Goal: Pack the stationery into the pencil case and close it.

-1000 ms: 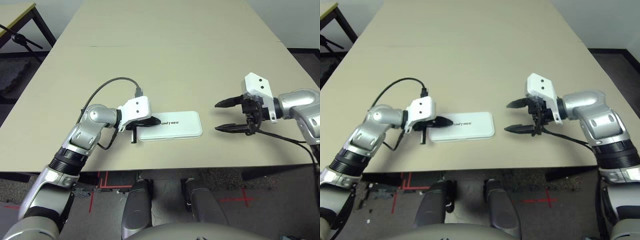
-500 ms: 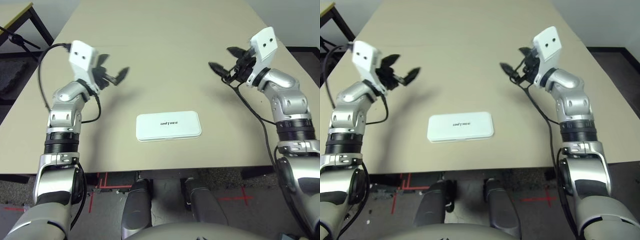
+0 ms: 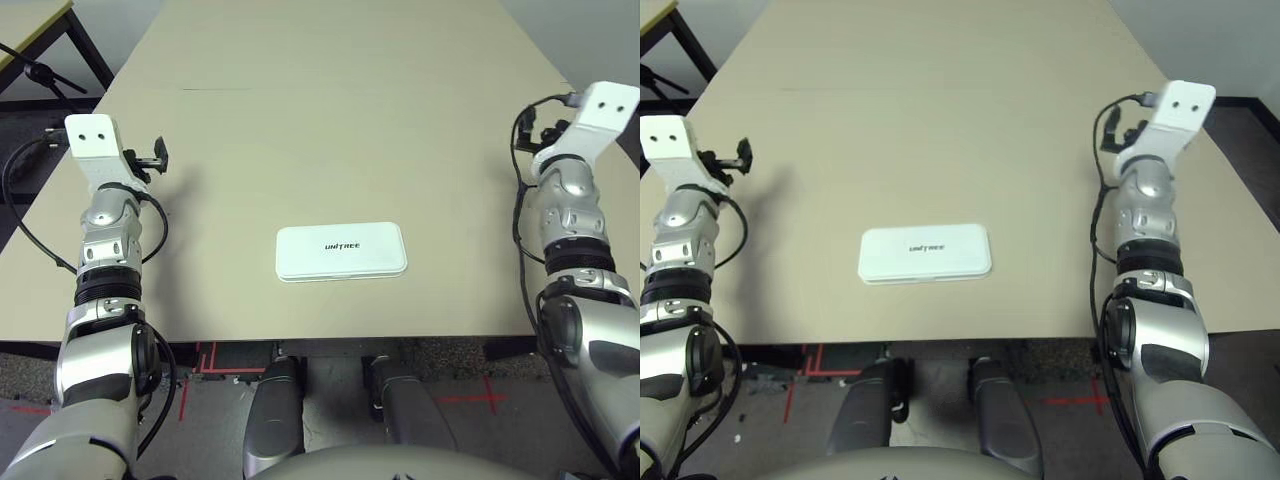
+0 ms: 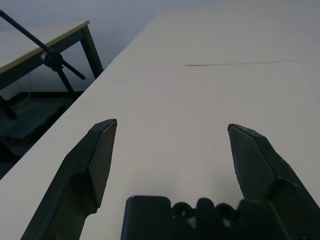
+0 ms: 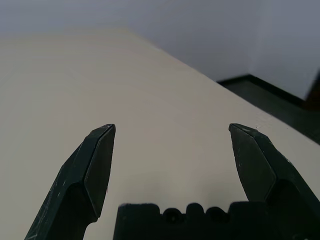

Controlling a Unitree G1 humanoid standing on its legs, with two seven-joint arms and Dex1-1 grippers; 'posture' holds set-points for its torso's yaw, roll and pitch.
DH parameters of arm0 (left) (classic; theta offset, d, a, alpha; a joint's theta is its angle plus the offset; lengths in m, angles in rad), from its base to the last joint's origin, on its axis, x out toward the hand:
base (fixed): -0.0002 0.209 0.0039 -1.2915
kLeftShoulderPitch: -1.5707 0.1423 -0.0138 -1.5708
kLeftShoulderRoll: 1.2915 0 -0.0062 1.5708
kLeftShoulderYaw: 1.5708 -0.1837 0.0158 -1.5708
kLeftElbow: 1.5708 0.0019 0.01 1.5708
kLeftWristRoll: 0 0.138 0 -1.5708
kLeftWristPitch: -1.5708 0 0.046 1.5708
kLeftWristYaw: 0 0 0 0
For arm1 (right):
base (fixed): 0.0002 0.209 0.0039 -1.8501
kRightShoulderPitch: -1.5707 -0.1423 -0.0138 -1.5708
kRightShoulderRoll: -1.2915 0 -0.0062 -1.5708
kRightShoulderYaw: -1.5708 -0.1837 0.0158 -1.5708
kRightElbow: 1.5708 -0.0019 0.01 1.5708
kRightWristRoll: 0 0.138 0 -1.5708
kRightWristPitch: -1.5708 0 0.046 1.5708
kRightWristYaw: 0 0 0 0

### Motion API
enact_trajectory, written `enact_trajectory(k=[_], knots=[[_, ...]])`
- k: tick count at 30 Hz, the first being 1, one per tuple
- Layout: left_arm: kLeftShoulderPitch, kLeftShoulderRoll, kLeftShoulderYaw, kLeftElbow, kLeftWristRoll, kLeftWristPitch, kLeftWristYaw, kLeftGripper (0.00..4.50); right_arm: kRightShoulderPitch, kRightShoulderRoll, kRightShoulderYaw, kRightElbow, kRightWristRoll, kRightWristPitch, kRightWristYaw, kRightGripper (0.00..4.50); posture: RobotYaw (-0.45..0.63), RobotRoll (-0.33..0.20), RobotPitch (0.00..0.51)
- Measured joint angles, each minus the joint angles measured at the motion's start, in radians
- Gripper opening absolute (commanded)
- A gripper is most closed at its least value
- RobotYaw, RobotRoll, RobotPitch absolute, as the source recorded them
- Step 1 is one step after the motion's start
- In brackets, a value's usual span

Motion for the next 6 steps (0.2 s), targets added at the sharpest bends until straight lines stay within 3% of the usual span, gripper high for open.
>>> enact_trajectory(k=[6], knots=[[-0.001, -0.008, 0.0, 0.003, -0.001, -0.007, 0.0, 4.48, 0.0, -0.001, 0.001, 0.001, 0.004, -0.015, 0.016, 4.5, -0.05, 0.0, 0.172]])
